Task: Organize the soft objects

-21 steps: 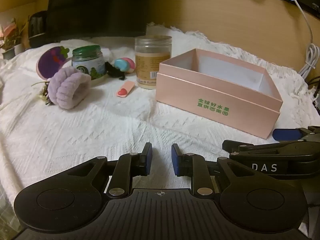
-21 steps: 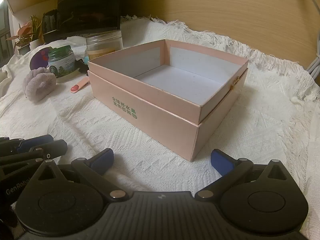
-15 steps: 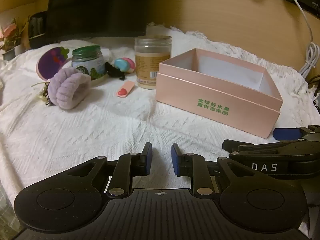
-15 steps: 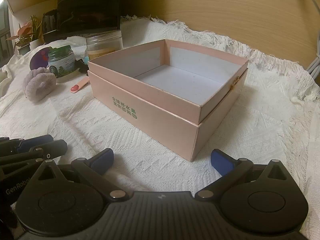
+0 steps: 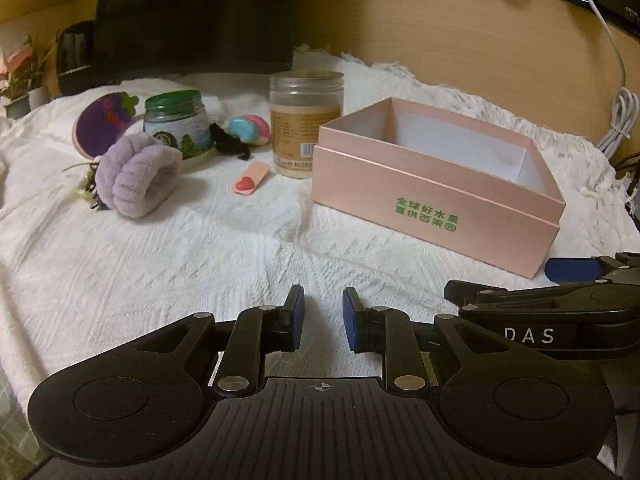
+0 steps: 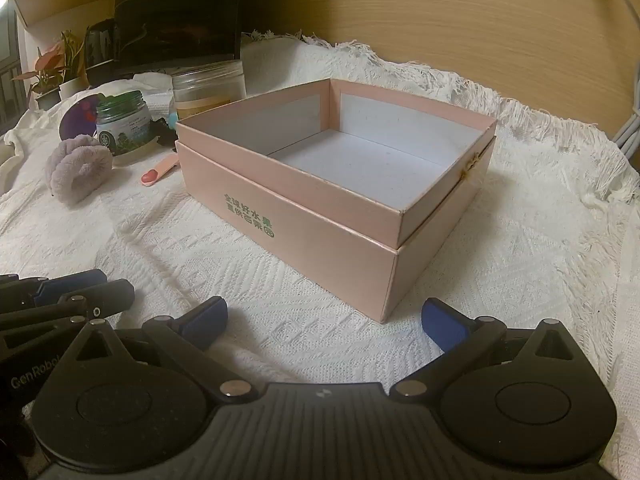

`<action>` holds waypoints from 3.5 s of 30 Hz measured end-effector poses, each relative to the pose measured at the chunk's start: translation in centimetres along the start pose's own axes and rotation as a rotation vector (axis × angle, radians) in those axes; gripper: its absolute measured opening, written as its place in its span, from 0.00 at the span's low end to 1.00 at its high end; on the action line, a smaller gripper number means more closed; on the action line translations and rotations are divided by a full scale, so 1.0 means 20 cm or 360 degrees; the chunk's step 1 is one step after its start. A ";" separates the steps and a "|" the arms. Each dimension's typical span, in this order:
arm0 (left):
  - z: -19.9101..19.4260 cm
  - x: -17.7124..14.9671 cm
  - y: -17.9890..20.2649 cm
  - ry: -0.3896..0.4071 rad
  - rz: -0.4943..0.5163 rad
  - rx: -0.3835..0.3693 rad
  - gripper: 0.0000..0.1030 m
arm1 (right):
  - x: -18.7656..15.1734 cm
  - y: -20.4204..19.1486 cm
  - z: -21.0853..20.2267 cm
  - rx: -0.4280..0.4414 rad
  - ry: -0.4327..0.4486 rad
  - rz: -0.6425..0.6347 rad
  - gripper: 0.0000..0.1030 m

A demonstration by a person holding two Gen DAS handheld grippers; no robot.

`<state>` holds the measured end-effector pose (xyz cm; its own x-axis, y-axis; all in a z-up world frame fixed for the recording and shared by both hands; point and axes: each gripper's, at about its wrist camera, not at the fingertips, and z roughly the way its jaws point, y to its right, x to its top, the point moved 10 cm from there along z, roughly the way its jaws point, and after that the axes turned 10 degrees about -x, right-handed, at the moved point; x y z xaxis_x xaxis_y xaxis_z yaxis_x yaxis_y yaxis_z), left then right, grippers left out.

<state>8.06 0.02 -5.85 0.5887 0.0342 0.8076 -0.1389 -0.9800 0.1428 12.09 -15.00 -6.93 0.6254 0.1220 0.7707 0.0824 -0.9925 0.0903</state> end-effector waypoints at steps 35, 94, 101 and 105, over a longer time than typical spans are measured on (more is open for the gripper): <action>0.01 0.00 0.01 -0.0002 0.0007 0.0005 0.24 | 0.00 0.00 0.00 0.0000 0.0000 0.0000 1.00; -0.04 0.98 -1.49 0.0188 -0.0180 -0.0225 0.28 | 0.12 -0.04 -0.11 -0.0207 -0.0481 0.0154 0.93; 0.30 1.04 -1.51 -0.0058 0.0196 -0.0317 0.29 | 0.44 -0.41 -0.25 -0.0266 -0.0229 0.0091 0.93; 0.42 1.02 -1.62 -0.0086 0.0488 -0.0038 0.41 | 0.56 -0.59 -0.25 -0.0252 -0.0195 0.0053 0.93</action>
<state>31.27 30.88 1.29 0.5577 -0.2732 0.7838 -0.3349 -0.9381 -0.0887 14.21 -2.00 3.81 0.7163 0.0793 0.6932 -0.0568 -0.9836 0.1713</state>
